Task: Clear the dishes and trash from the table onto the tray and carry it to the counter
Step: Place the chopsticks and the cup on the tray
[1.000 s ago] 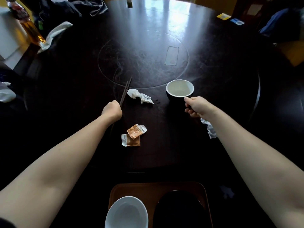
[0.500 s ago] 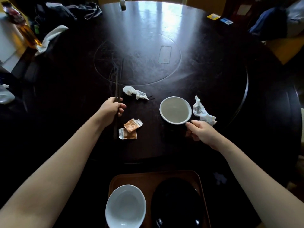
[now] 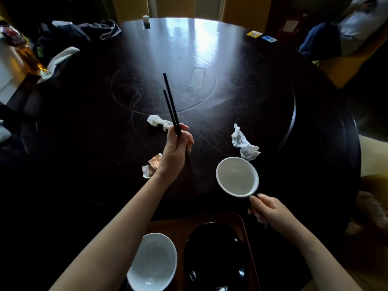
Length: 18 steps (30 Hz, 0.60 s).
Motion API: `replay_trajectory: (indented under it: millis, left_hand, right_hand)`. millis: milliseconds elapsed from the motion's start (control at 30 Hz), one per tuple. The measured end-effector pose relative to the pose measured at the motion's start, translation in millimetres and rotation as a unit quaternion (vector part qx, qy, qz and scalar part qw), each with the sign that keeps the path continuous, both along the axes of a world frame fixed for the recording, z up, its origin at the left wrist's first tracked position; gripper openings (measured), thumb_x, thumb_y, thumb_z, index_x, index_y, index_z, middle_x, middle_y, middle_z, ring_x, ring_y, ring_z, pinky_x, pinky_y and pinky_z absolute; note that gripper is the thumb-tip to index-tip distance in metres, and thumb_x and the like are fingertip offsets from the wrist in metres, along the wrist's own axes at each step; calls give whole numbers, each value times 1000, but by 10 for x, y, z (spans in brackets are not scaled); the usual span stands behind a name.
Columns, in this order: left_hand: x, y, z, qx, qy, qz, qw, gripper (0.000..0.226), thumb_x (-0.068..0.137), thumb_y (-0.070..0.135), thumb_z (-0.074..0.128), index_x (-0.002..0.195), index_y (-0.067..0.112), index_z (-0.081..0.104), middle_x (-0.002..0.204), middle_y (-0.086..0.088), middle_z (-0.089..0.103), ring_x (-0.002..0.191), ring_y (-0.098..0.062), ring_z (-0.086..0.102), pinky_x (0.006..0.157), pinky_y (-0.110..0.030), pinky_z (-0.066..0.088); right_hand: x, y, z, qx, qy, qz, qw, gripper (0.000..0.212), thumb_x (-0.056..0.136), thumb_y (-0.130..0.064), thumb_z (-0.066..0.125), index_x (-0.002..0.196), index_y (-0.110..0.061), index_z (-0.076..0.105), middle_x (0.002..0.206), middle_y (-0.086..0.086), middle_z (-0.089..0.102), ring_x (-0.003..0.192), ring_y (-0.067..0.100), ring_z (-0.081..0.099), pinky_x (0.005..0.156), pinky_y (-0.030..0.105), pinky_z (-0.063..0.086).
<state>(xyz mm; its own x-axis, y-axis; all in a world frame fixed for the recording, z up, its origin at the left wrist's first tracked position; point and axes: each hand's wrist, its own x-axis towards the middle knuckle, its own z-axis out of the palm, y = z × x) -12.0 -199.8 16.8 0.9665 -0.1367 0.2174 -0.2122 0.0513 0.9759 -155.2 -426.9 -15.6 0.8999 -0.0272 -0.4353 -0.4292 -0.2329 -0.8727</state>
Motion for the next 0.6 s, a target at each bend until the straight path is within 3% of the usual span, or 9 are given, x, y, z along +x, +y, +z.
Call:
replay_trajectory:
  millis: [100,200,400,600]
  left_hand:
    - [-112,-46,41,32,-65,13,997,15,96,8,32,98,19,41,72,11,52,58,-3,44,65,-16,42]
    - [-177,-44,23,47,-89,28,995,18,96,9,33,96,25,42,74,4,52,61,-5,46,68,-17,44]
    - [-294,-64,-162,46,-26,53,997,18,96,10,31,88,16,45,67,-3,46,57,1,49,61,-13,45]
    - [-415,-81,-72,2,51,96,994,25,100,10,29,82,19,45,68,0,45,48,2,45,54,-13,40]
  right_hand:
    - [-114,-24,-22,16,-3,-8,1000,33,95,-13,45,64,-5,50,44,-4,48,35,3,36,37,11,30]
    - [-215,-22,-10,21,-5,-2,1000,32,95,-14,45,64,-6,50,51,2,48,37,3,37,39,12,30]
    - [-395,-13,-66,7,-1,39,999,29,95,-18,47,67,-9,49,58,9,48,45,8,38,44,17,30]
    - [-568,-70,-9,-8,8,132,991,24,95,-20,47,78,-4,51,55,-6,42,47,3,37,47,18,30]
